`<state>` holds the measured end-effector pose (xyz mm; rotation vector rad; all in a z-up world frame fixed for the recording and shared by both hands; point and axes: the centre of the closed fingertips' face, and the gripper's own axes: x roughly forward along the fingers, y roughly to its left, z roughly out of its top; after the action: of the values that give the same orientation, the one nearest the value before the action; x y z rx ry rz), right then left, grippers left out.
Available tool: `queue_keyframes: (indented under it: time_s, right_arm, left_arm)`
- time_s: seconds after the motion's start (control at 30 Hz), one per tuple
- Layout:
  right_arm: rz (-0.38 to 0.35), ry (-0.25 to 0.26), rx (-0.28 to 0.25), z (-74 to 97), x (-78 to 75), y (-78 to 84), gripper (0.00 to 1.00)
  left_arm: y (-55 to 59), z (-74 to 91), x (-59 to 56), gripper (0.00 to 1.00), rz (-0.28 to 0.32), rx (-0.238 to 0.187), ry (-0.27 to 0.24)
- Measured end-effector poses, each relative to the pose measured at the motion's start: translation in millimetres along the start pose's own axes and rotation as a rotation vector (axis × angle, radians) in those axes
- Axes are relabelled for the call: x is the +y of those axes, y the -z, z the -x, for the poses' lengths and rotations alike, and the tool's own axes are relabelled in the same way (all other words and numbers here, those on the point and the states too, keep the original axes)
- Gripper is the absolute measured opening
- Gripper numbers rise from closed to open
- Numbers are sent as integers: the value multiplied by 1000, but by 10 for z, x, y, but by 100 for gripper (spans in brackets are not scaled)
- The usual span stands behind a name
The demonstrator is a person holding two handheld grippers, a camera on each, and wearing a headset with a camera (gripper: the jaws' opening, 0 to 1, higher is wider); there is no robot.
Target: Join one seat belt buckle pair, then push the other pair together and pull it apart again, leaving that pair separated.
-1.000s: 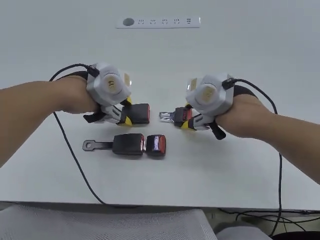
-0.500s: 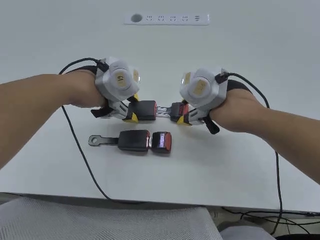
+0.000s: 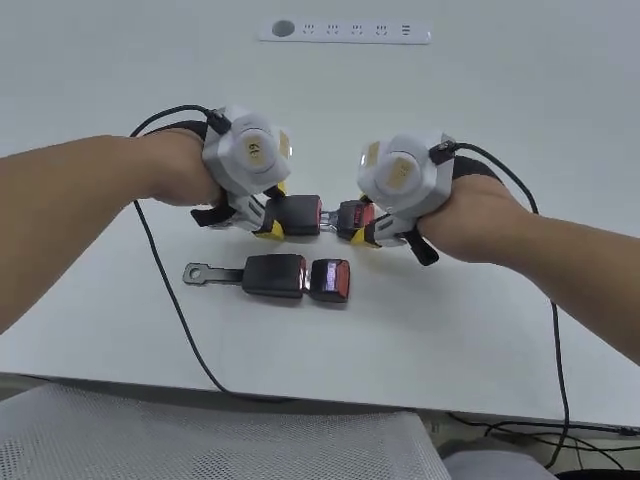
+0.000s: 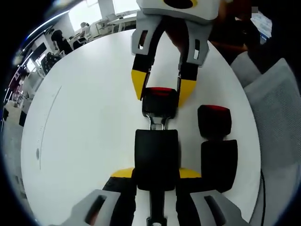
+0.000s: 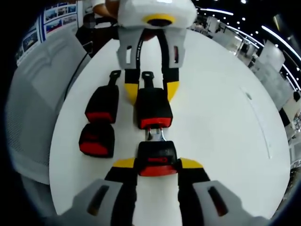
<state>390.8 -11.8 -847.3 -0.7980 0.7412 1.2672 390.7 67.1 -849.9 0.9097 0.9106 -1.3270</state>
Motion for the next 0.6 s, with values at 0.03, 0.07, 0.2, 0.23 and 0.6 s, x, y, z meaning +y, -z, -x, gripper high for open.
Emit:
queue_keyframes:
  time_s: [0.03,0.07,0.2,0.23,0.6]
  right_arm:
    - [-3,-9,-15,3,-3,5,32]
    - [-3,-12,-24,6,-2,5,32]
    - [8,-14,-37,-1,9,-20,30]
    - [11,-15,-38,-4,10,-33,30]
    - [21,-18,-42,-83,6,-176,29]
  left_arm:
    - [-3,3,5,33,-13,1,0]
    - [-5,3,4,33,-17,1,1]
    - [-5,13,11,32,-27,-12,0]
    - [-3,15,16,32,-22,-15,-1]
    - [-3,-17,64,32,-39,-16,12]
